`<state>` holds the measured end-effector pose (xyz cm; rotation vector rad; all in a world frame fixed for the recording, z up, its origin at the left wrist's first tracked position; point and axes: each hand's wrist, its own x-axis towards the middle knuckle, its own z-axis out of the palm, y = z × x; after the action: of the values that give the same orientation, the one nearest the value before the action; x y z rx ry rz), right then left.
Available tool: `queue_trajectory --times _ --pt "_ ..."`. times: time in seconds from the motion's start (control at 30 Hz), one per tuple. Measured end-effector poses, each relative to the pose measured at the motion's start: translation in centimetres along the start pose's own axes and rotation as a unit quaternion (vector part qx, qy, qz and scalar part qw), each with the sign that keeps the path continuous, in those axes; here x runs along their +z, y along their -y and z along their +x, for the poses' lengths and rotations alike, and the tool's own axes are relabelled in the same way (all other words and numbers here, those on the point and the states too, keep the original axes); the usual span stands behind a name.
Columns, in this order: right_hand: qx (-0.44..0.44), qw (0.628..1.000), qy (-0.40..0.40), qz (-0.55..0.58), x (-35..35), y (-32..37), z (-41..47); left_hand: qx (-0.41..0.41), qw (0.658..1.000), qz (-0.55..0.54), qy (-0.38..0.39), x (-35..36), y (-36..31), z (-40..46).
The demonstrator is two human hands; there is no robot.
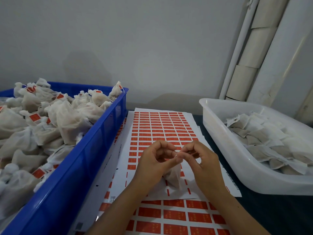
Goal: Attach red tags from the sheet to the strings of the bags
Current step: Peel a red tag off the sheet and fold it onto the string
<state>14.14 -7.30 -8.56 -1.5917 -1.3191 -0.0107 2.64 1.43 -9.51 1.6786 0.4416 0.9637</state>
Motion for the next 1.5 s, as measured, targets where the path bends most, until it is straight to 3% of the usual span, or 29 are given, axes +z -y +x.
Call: queue_trajectory --times 0.23,0.4,0.93,1.17,1.33,1.5 --pt "0.054 0.993 0.010 0.102 0.12 0.51 0.20 -0.040 0.998 -0.038 -0.013 -0.24 -0.04 0.23" --pt "0.120 0.972 0.082 0.183 0.18 0.40 0.18 -0.054 0.998 -0.038 -0.019 -0.49 0.06 0.27" --pt "0.060 0.982 0.076 0.164 0.28 -0.15 -0.14 -0.039 0.996 0.060 -0.044 -0.43 0.30 0.22" --pt "0.027 0.981 0.099 0.166 0.05 0.09 -0.06 0.024 0.989 0.133 -0.050 -0.36 0.37 -0.16" --pt "0.044 0.968 0.089 0.231 -0.21 0.21 -0.04 0.047 0.990 0.124 -0.038 -0.17 0.38 -0.26" --pt "0.067 0.976 0.045 0.200 0.12 0.11 0.00 0.031 0.994 0.091 -0.051 -0.13 0.41 -0.13"
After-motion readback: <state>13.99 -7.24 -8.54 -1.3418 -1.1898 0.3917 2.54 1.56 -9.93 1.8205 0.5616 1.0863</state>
